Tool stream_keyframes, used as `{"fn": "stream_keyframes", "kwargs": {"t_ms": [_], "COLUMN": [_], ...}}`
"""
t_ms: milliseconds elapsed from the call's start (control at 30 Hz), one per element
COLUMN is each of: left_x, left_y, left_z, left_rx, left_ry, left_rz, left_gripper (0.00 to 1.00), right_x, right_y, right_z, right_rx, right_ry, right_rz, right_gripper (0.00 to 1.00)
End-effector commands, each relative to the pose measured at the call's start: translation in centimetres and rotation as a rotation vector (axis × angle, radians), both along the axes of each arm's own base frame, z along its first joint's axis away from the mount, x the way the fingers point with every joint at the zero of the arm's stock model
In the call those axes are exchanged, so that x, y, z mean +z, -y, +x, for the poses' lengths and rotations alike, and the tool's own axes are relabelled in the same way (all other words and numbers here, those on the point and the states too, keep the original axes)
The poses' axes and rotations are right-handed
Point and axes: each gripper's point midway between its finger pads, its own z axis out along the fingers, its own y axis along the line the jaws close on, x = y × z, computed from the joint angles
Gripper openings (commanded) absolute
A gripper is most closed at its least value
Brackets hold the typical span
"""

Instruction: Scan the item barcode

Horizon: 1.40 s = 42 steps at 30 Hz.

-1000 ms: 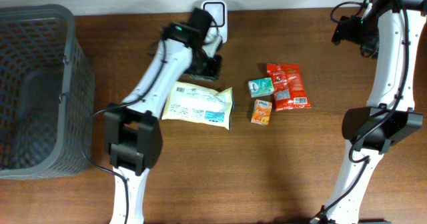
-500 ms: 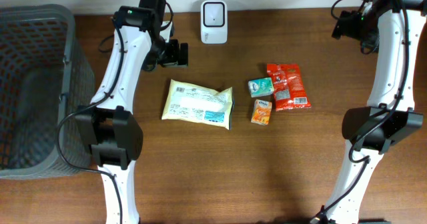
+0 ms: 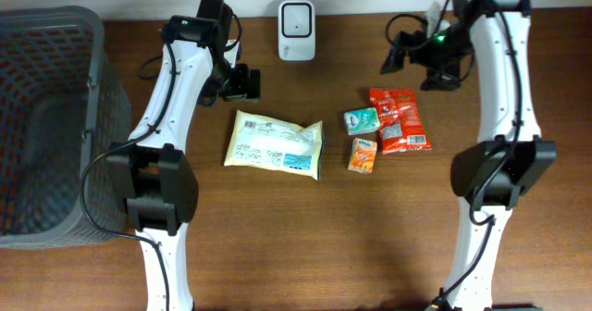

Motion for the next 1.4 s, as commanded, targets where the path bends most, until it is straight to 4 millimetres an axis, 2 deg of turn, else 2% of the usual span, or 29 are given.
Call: {"fn": "stream_keyframes", "kwargs": {"t_ms": [0, 67, 133, 200, 267, 300, 433, 500, 567, 667, 733, 767, 833, 867, 1000, 1167, 1267, 1367], "left_x": [-0.5, -0.6, -0.6, -0.6, -0.6, -0.6, -0.5, -0.5, -0.5, -0.5, -0.5, -0.5, -0.5, -0.5, -0.5, -0.5, -0.5, -0.5], "left_y": [-1.9, -2.2, -2.3, -2.4, -2.3, -2.3, -2.2, -2.2, -2.2, -2.2, -2.2, -2.2, -2.2, -2.2, -2.2, -2.2, -2.2, -2.2], "left_z": [-0.2, -0.3, -0.4, -0.3, -0.3, -0.3, 0.2, 0.5, 0.5, 0.5, 0.5, 0.5, 0.5, 0.5, 0.5, 0.5, 0.5, 0.5], "left_rx": [0.033, 0.038, 0.038, 0.041, 0.041, 0.041, 0.041, 0.041, 0.041, 0.041, 0.041, 0.041, 0.041, 0.041, 0.041, 0.041, 0.041, 0.041], "left_ry": [-0.015, -0.022, -0.025, -0.024, -0.024, -0.024, -0.002, 0.009, 0.009, 0.009, 0.009, 0.009, 0.009, 0.009, 0.009, 0.009, 0.009, 0.009], "left_rz": [0.07, 0.07, 0.073, 0.073, 0.072, 0.072, 0.068, 0.067, 0.066, 0.066, 0.066, 0.066, 0.067, 0.066, 0.066, 0.066, 0.066, 0.066], "left_gripper": [0.99, 0.99, 0.99, 0.99, 0.99, 0.99, 0.99, 0.99, 0.99, 0.99, 0.99, 0.99, 0.99, 0.99, 0.99, 0.99, 0.99, 0.99], "right_x": [-1.4, -1.1, 0.2, 2.0, 2.5, 2.4, 0.1, -1.8, -4.2, -7.0, -8.3, -8.6, -9.1, -9.5, -11.5, -13.5, -14.2, -14.5], "right_y": [-2.6, -4.7, -6.2, -6.5, -6.3, -6.1, -4.5, -4.3, -5.5, -6.0, -6.8, -7.2, -8.1, -8.3, -7.8, -8.0, -8.3, -6.7], "right_z": [-1.5, -2.4, -3.3, -4.9, -6.6, -8.2, -13.2, -14.4, -14.9, -13.9, -12.1, -11.4, -9.5, -9.2, -9.5, -9.7, -9.4, -9.4], "right_rx": [0.056, 0.084, 0.128, 0.165, 0.188, 0.204, 0.239, 0.257, 0.267, 0.224, 0.09, 0.057, -0.014, -0.047, -0.135, -0.159, -0.153, -0.183], "right_ry": [-0.04, -0.031, 0.007, 0.054, 0.049, 0.02, -0.132, -0.193, -0.224, -0.193, -0.147, -0.122, -0.053, -0.038, -0.037, -0.033, 0.002, 0.022], "right_rz": [-0.195, -0.251, -0.276, -0.361, -0.407, -0.413, -0.448, -0.462, -0.41, -0.39, -0.374, -0.364, -0.345, -0.351, -0.406, -0.395, -0.404, -0.49], "right_gripper": [0.99, 0.99, 0.99, 0.99, 0.99, 0.99, 0.99, 0.99, 0.99, 0.99, 1.0, 0.95, 0.74, 0.72, 0.66, 0.49, 0.48, 0.48]}}
